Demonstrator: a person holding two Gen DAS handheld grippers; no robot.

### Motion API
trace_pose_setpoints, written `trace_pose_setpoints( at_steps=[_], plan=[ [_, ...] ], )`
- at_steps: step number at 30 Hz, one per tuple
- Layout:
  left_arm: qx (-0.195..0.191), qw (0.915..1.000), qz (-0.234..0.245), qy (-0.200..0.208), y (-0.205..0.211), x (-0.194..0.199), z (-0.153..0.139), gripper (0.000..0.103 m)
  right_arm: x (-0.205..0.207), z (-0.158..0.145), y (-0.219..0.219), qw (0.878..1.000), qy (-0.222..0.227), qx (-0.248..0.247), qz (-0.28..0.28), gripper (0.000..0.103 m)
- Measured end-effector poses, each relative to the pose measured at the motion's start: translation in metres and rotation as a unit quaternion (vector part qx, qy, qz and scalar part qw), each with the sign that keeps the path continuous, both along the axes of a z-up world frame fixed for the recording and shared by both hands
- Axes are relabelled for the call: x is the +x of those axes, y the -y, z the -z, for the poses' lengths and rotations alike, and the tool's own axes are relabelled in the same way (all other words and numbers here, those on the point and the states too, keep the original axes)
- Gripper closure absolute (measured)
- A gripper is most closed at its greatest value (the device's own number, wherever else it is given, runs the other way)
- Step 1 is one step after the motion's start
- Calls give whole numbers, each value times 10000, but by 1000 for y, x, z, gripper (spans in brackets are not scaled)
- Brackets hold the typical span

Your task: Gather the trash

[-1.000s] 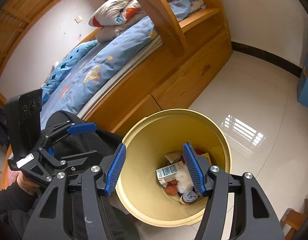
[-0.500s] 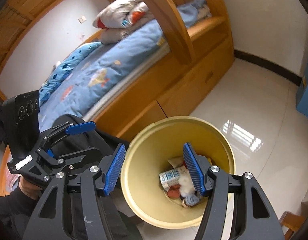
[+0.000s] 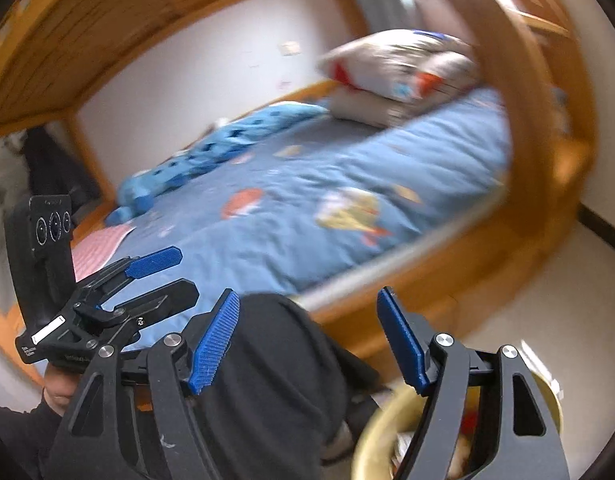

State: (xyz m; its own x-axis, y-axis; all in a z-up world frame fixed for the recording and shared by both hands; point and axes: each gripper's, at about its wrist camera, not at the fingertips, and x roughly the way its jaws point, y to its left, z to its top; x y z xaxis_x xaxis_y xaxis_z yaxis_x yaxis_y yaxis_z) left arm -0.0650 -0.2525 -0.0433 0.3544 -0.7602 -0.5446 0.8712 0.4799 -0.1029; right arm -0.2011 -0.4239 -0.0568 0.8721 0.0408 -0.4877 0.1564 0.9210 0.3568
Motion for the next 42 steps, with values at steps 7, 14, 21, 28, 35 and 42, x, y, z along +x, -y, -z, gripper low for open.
trace_pose_setpoints(
  at_steps=[7,14,21,28,35,42],
  plan=[
    [-205,9901,-1339,365,-81,45,-27,4,76,-31,-62,9946,419,-361,-874,28],
    [-395,9611,-2615,792,-153,66,-53,4,126,-53,-120,9858,827,-810,-1217,20],
    [-513,9263,-3589,1023,-212,71,-70,4,164,-68,-168,9785,1233,-1227,-1110,13],
    [-558,9017,-4135,1133,-249,78,-78,4,186,-78,-191,9753,1353,-1123,-1335,9],
    [-501,8847,-4462,1250,-263,91,-89,4,201,-89,-204,9722,1406,-1183,-1451,9],
    [-661,8710,-4644,1458,-271,94,-109,4,210,-96,-207,9721,1475,-1088,-1466,9]
  ],
)
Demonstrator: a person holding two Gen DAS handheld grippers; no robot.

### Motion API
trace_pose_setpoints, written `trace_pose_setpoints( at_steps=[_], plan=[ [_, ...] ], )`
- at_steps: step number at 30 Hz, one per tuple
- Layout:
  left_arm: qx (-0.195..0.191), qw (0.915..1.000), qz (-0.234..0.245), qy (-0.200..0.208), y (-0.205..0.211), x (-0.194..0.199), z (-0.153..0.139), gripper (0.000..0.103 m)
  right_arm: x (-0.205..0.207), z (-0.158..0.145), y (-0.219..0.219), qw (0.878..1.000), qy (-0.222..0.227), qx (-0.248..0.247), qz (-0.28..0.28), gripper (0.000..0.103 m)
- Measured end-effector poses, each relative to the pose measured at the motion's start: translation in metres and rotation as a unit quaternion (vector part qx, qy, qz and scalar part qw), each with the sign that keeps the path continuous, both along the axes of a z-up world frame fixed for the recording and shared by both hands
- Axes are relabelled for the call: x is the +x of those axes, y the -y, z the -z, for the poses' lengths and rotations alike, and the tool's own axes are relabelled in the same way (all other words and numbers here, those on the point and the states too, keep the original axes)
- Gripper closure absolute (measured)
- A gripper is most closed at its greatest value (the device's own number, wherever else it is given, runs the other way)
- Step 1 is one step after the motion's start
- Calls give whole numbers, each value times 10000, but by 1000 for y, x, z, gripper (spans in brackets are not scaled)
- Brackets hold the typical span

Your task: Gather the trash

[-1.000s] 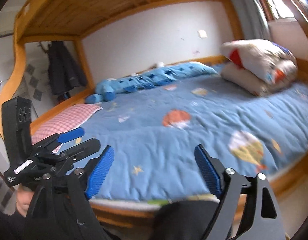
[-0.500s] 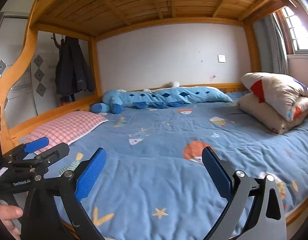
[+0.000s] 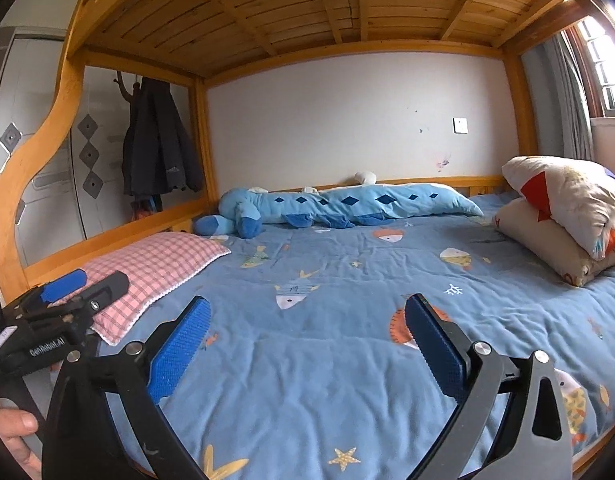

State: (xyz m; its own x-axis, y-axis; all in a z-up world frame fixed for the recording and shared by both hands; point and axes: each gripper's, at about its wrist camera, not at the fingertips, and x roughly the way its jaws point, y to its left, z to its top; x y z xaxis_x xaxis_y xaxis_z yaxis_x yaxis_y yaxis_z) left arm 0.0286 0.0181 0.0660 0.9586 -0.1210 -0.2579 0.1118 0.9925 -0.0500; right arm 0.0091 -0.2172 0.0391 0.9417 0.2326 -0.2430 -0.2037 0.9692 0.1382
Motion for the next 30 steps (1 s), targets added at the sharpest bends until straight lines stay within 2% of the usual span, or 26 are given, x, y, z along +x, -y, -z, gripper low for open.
trace_pose_setpoints(
  at_steps=[11,30],
  plan=[
    [56,9997,75,224,6,-9,-10,4,0,2,2,10000,-86,7,19,9],
    [301,9993,51,218,23,-9,-20,4,-4,-1,10,9999,-75,83,7,9]
  ],
)
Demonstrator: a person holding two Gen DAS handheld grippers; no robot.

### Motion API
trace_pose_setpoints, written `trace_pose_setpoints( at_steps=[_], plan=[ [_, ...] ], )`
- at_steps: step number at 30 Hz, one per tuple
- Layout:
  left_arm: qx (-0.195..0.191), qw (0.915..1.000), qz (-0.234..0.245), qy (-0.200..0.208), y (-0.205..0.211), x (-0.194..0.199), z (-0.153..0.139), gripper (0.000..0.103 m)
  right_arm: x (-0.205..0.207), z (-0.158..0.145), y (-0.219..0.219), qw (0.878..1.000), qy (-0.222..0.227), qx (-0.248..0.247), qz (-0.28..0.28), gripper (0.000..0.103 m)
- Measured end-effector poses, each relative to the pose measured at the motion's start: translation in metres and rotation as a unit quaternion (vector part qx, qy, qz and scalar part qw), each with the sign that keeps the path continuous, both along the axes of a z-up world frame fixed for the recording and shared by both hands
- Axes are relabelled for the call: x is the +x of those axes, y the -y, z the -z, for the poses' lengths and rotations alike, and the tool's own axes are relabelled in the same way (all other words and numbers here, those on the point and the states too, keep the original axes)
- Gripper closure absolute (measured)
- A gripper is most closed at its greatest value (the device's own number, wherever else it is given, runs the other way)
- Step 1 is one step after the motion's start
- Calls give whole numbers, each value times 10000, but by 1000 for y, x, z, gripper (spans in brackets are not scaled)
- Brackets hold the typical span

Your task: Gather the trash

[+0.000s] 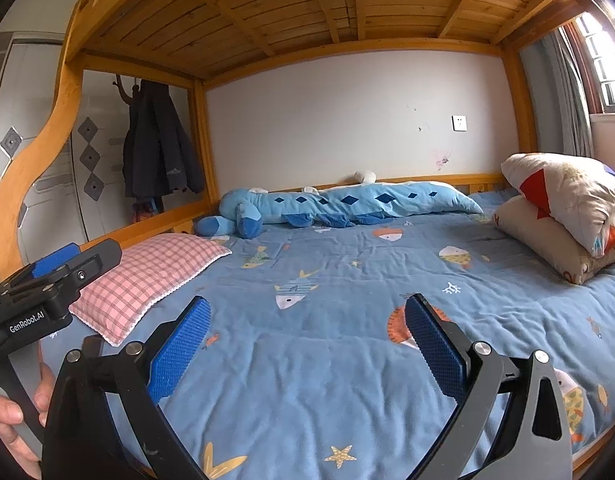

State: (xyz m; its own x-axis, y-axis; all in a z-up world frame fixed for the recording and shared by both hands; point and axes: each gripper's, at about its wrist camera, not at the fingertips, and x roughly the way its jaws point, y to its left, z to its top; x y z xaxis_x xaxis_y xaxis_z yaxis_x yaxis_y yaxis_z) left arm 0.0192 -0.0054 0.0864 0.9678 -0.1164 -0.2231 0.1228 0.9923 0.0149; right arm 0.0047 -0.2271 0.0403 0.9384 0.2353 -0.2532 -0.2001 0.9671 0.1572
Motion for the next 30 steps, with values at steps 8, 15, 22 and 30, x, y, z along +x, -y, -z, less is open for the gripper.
trace_pose_setpoints(
  at_steps=[8,15,22,30],
  plan=[
    [-34,10000,-89,-29,-4,1,-1,4,3,2,-1,10000,-74,-2,-10,9],
    [-10,9999,-60,-90,-3,7,0,4,4,3,-1,9999,-103,-19,-5,9],
    [62,10000,-55,-13,-2,6,-1,4,6,4,-1,9999,-141,-16,-23,9],
    [4,9996,-126,233,-4,7,-1,4,11,8,-2,9997,-217,-3,-61,9]
  ],
)
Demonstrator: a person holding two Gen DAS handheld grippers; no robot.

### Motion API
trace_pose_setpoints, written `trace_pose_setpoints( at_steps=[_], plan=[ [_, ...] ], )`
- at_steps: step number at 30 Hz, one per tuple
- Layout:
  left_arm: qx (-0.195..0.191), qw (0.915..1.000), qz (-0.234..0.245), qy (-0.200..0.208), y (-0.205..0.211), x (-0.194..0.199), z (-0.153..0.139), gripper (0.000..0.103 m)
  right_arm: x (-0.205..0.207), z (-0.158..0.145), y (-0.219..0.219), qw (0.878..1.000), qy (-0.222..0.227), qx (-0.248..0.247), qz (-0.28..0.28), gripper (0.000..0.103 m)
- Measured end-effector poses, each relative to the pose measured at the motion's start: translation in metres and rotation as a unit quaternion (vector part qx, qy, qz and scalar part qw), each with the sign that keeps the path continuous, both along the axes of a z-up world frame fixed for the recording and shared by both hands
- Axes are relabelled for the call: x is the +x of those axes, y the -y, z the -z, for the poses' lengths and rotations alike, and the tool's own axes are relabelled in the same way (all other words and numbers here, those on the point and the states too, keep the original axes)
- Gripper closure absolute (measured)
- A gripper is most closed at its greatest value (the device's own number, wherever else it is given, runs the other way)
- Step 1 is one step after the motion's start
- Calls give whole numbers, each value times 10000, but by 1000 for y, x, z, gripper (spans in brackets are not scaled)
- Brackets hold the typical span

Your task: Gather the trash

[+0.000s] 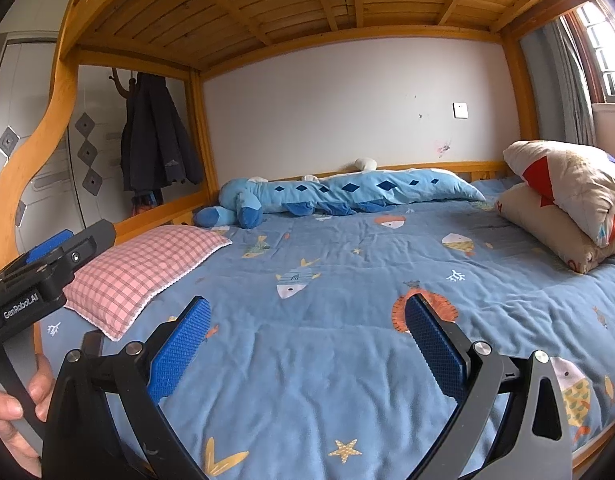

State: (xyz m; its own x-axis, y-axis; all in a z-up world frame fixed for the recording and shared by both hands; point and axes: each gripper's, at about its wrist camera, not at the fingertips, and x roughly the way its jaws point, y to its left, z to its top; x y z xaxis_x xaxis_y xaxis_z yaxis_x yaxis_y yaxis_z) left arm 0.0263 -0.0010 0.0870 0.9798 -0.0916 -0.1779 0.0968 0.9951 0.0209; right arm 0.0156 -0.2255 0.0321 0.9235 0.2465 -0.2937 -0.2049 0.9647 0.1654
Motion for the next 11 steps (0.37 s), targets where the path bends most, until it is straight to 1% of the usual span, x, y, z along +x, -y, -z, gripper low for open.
trace_pose_setpoints(
  at_steps=[1,3,7,11],
  plan=[
    [-9,10000,-2,58,0,-1,0,4,0,1,0,10000,-11,-6,1,9],
    [-65,10000,-39,23,-2,2,1,4,2,3,0,10000,-36,-18,9,9],
    [-276,9992,141,-255,-8,12,4,4,3,6,1,10000,-37,4,47,9],
    [-241,9991,181,-300,-7,16,8,4,3,6,0,9999,27,-57,140,9]
  ],
)
